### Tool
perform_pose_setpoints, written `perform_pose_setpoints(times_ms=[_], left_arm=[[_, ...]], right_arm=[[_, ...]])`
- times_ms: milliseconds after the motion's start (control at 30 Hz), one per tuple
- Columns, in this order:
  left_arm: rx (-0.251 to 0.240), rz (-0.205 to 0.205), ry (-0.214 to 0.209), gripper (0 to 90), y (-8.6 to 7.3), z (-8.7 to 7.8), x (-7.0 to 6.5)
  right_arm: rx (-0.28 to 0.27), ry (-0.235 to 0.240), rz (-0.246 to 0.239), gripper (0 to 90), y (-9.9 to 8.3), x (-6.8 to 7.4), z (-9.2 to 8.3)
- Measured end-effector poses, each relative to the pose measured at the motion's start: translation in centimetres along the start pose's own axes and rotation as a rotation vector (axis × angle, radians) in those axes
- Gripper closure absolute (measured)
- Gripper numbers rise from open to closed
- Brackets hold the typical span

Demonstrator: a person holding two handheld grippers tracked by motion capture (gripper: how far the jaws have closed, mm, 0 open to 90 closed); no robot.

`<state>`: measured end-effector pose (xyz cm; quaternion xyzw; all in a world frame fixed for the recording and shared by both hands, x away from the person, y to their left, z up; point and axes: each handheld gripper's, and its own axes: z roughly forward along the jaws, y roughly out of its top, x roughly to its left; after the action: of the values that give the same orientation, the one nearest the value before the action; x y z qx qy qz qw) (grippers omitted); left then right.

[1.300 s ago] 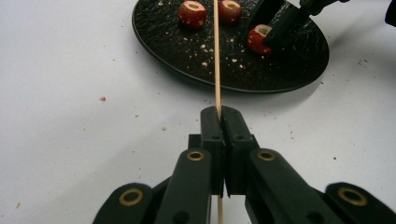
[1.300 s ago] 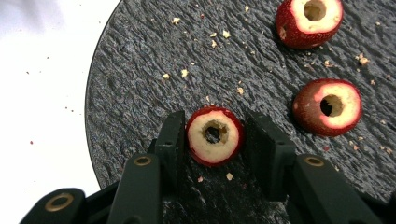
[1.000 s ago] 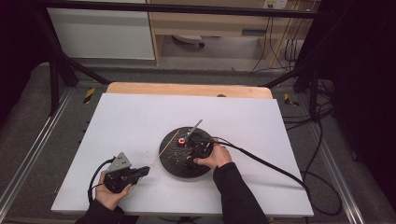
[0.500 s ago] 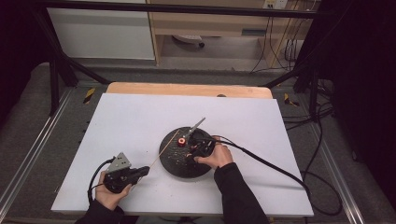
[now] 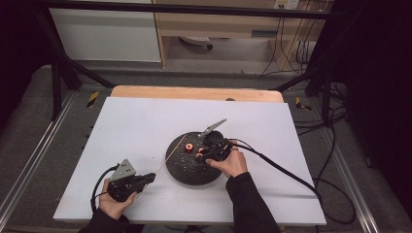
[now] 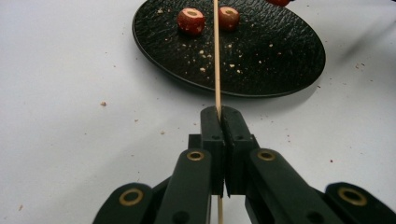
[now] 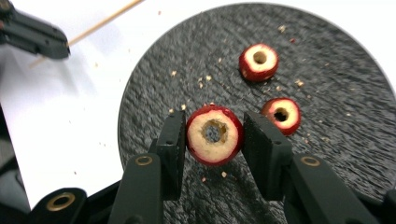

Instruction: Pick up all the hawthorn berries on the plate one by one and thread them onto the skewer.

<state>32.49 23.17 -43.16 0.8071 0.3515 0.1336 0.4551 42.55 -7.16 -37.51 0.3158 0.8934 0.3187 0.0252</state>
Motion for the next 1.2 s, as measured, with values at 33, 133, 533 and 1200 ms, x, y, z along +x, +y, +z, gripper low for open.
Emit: perform_pose_setpoints(times_ms=[33,133,533,1200], left_arm=[[0.000,0.000,0.000,88.2,0.0,0.0,0.0],[-0.002,0.000,0.002,88.2,0.0,0.0,-0.1],[-0.002,0.008,0.008,88.2,0.0,0.1,-0.4],[-0.041,-0.026,-0.003,88.2,-0.2,0.2,-0.7]], right_arm=[[-0.017,-0.003,0.015,61.0,-0.1,0.0,-0.2],[-0.084,-0.003,0.042,61.0,-0.6,-0.1,-0.6],[-0.339,0.035,0.189,61.0,-2.8,0.1,-1.5],[-0.703,0.092,0.401,61.0,-3.6,0.4,-2.0]])
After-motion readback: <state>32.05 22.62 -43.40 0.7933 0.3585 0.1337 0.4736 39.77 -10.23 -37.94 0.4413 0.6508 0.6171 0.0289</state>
